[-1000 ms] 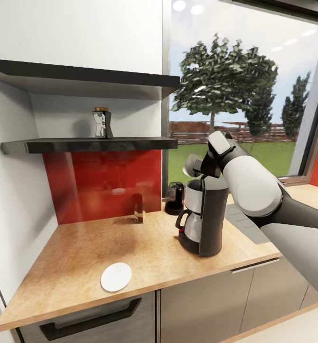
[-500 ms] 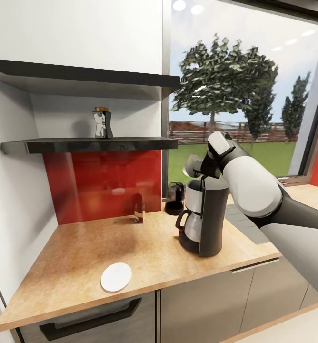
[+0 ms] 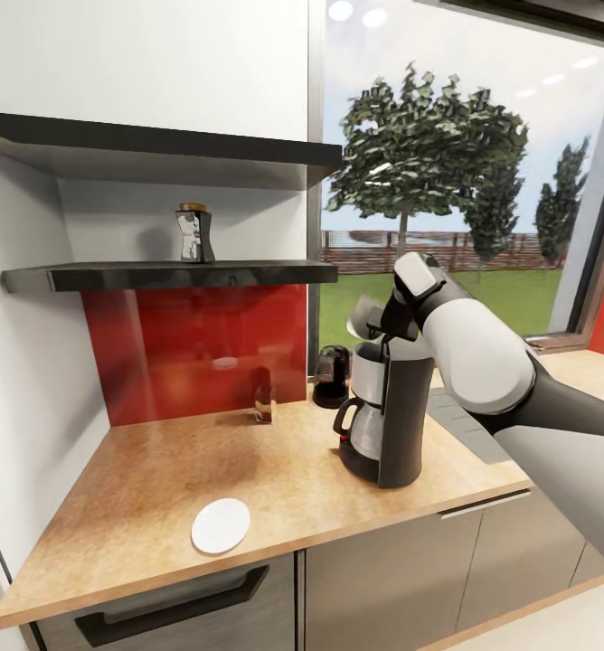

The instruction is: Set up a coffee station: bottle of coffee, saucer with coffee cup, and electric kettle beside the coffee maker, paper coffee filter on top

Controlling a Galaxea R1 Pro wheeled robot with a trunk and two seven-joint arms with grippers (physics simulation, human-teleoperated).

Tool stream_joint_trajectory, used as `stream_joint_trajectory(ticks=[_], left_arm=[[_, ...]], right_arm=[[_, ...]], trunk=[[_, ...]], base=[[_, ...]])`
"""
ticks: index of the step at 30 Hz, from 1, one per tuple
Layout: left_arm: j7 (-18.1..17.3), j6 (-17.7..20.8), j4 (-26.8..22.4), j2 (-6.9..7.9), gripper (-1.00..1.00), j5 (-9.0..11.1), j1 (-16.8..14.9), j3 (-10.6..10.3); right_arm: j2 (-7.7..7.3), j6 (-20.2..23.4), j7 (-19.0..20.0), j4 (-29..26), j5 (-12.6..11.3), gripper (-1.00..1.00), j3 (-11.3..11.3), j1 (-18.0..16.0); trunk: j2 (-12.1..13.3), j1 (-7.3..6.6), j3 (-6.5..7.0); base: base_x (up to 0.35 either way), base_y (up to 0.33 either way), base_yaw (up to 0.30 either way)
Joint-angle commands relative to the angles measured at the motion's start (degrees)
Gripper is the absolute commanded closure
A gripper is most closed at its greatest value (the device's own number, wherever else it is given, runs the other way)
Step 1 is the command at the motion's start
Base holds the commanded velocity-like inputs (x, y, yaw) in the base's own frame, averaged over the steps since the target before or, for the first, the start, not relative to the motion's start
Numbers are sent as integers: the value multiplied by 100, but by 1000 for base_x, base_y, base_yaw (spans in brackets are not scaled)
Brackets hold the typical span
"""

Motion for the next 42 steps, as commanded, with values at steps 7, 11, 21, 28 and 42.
stream_joint_trajectory(ticks=[7,11,21,28,42], left_arm=[[-1,-28,5,-3,-100,3,-2,18],[-2,-30,5,-3,-100,3,-2,18],[-2,-20,5,-9,-100,3,-2,18],[-2,-22,5,-5,-100,3,-2,18],[75,18,23,36,-100,29,34,19]], right_arm=[[3,9,-49,-10,-47,100,-8,16],[3,9,-49,-10,-47,100,-8,17],[3,9,-49,-10,-47,100,-8,25],[3,9,-49,-10,-47,100,-8,99],[3,0,-45,-15,-54,100,8,37]], trunk=[[-4,2,-3],[-4,2,-3],[-4,2,-3],[-4,2,-3],[-4,2,-3]], base=[[46,0,0],[95,0,0],[37,0,0],[82,0,0],[2,0,0]])
